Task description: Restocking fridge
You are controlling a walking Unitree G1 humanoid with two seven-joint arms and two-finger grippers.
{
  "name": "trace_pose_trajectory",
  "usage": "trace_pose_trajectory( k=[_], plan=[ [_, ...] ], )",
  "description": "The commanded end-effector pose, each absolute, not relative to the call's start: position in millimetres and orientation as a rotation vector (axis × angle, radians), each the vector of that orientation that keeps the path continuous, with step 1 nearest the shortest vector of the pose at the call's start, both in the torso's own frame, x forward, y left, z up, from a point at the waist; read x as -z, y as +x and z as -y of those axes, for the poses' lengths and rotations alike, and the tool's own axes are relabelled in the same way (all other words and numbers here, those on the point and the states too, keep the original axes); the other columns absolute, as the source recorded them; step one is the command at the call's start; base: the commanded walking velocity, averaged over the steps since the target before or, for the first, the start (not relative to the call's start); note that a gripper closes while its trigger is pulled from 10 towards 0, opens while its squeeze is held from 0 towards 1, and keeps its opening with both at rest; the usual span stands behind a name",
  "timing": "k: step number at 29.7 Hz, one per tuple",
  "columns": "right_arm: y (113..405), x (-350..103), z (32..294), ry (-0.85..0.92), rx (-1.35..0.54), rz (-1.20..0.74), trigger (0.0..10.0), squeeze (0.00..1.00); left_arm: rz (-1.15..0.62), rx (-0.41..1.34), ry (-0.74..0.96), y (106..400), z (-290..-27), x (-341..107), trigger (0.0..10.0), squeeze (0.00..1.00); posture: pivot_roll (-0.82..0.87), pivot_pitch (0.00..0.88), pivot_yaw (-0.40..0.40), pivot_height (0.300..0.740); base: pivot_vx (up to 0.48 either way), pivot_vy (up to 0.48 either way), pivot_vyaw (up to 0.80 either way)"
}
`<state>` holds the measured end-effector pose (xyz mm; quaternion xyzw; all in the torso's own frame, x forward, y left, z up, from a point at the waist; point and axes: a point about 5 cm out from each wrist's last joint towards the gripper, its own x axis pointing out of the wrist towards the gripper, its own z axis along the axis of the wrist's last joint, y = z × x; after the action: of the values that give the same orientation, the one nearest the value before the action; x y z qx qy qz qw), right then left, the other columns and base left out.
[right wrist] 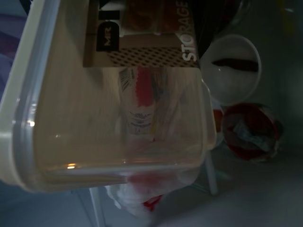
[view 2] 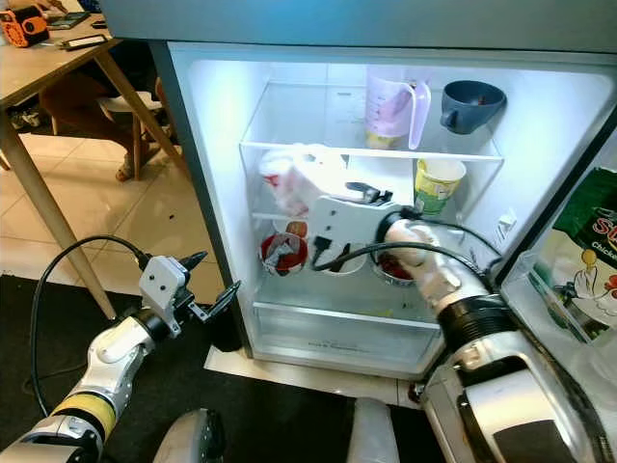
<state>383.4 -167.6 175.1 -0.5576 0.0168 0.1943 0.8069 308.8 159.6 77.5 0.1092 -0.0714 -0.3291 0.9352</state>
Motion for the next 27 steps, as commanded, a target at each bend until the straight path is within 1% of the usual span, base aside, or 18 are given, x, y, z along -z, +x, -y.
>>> trace_pose_trajectory(
  k=[1, 11, 13, 18, 27],
  plan=[
    [387.9, -182.2, 166.2, -1.223, -0.37, -0.015, 10.0, 0.0, 0.174, 0.68, 0.222, 311.0, -157.4, -82.9, 10.0, 0.0, -0.04, 0.0, 0.035, 0.58, 0.0, 0.0, 0.0],
    [390.3, -179.4, 170.7, -1.245, -0.311, -0.043, 10.0, 0.0, 0.194, 0.684, 0.219, 312.5, -156.2, -87.2, 10.0, 0.0, -0.04, 0.0, 0.036, 0.58, 0.0, 0.0, 0.0],
    [392.7, -178.7, 176.2, -1.268, -0.247, -0.06, 10.0, 0.0, 0.209, 0.694, 0.216, 313.5, -152.9, -89.9, 10.0, 0.0, -0.04, 0.0, 0.036, 0.58, 0.0, 0.0, 0.0],
    [394.7, -176.7, 178.9, -1.285, -0.207, -0.069, 10.0, 0.0, 0.224, 0.703, 0.214, 314.6, -150.5, -93.0, 10.0, 0.0, -0.04, 0.0, 0.039, 0.58, 0.0, 0.0, 0.0],
    [397.9, -166.1, 169.3, -1.302, -0.156, -0.043, 10.0, 0.0, 0.284, 0.722, 0.215, 318.4, -146.1, -106.6, 10.0, 0.0, -0.03, 0.0, 0.048, 0.58, 0.0, 0.0, 0.0]
  ],
)
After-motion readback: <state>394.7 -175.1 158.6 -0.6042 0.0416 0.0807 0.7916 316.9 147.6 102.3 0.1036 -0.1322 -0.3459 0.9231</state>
